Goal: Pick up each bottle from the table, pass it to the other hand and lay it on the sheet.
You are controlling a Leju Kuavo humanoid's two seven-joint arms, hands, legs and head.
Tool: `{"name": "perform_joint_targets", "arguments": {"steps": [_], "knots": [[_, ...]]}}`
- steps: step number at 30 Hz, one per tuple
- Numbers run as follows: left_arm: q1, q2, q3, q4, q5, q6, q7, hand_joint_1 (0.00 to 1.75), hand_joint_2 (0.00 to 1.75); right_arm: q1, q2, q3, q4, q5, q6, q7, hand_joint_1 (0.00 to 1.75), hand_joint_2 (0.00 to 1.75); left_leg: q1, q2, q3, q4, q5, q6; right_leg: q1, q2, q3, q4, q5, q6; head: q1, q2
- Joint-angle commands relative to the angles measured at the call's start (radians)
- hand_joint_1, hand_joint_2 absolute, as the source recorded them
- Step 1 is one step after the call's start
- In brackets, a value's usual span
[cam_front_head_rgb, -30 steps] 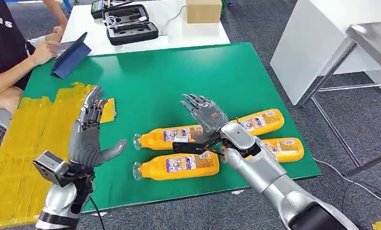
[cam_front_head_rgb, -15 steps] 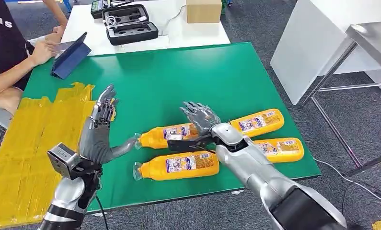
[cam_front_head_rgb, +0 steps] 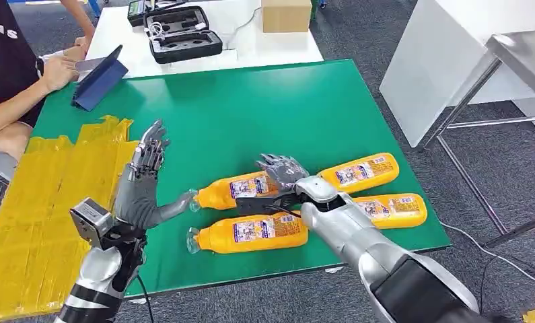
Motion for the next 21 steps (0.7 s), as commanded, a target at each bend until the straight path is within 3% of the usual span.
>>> {"name": "perform_joint_targets", "arguments": {"steps": [1, 13, 21], "knots": [[-0.023, 0.008, -0.039, 0.027, -0.009, 0.011, -0.023, 0.00, 1.75, -0.062, 0.026, 0.012, 0.149, -0.012, 0.068, 0.015, 1.40, 1.75, 0.000, -0.002, 0.003, 0.000, -0.001, 0.000, 0.000, -0.001, 0.003, 0.000, -0.002, -0.001, 0.000, 0.000], [-0.022, 0.008, -0.039, 0.027, -0.009, 0.011, -0.024, 0.00, 1.75, -0.062, 0.025, 0.012, 0.150, -0.012, 0.068, 0.015, 1.40, 1.75, 0.000, -0.002, 0.004, 0.000, -0.001, 0.000, 0.000, -0.001, 0.004, 0.000, -0.001, -0.001, 0.000, 0.000], [-0.008, 0.008, -0.043, 0.009, -0.009, 0.012, -0.034, 0.00, 1.75, -0.054, 0.015, 0.015, 0.164, -0.004, 0.066, 0.039, 1.50, 1.75, 0.001, -0.003, 0.006, 0.000, -0.002, -0.001, 0.000, -0.001, 0.007, 0.000, -0.002, -0.002, 0.000, 0.000]]}}
